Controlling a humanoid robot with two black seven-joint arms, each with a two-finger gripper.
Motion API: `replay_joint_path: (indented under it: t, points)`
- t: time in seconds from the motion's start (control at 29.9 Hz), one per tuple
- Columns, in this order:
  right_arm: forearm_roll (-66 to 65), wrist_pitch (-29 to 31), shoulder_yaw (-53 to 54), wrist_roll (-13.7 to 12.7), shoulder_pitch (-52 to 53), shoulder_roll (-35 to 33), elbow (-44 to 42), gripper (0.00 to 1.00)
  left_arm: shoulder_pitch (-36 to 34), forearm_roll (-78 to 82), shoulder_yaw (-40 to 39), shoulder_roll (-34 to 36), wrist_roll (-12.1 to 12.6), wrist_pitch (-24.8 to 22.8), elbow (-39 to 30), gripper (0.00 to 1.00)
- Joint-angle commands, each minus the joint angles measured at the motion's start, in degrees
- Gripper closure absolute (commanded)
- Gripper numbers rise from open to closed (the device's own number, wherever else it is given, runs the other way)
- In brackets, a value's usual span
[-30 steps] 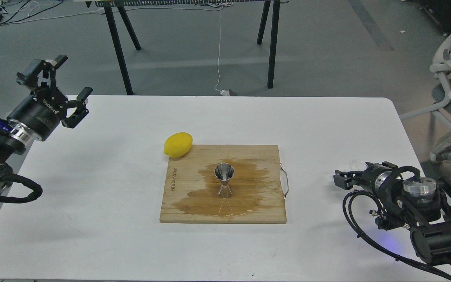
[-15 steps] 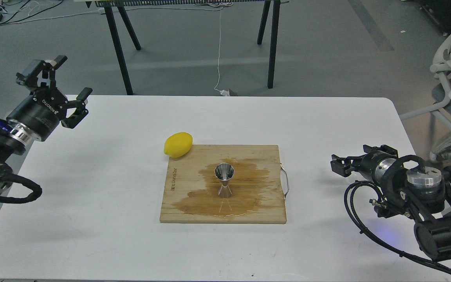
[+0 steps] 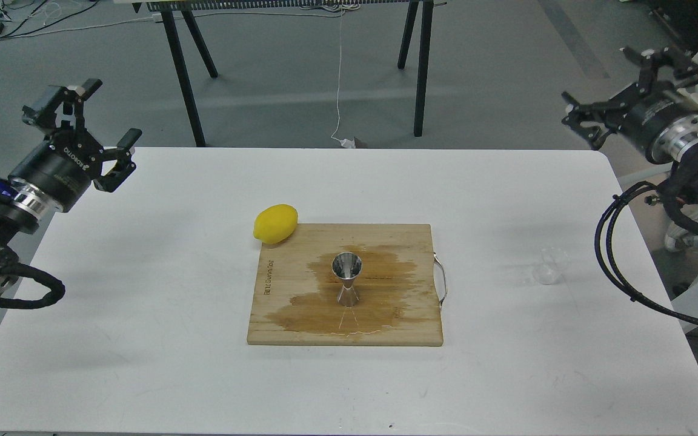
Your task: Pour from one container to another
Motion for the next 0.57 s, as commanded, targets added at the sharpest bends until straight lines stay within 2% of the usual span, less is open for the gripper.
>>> replay_joint_path:
  t: [0.0,0.1,0.17,0.3,0.53]
  points:
    - [-0.7,24.6,-0.6,-0.4,2.9,-0.3,-10.7,0.01,-1.9,0.0,-0.1,0.7,0.0,0.0,0.0,0.02]
    - [-0.9,24.6,-2.8,-1.0,5.5,-0.3,-17.6,0.02,-4.1,-0.3,0.0,1.0,0.0,0.0,0.0,0.02]
    - [-0.9,24.6,-4.2,-1.0,6.8,-0.2,-19.3,0.01,-5.0,-0.7,-0.5,1.1,0.0,0.0,0.0,0.02]
    - [-0.9,24.6,-4.9,-1.0,7.6,0.2,-20.0,0.02,-7.1,-0.7,0.0,1.3,0.0,0.0,0.3,0.02]
    - [-0.8,24.6,-3.6,0.0,8.1,0.5,-20.2,0.01,-6.3,-0.6,0.0,0.5,0.0,0.0,1.2,0.02]
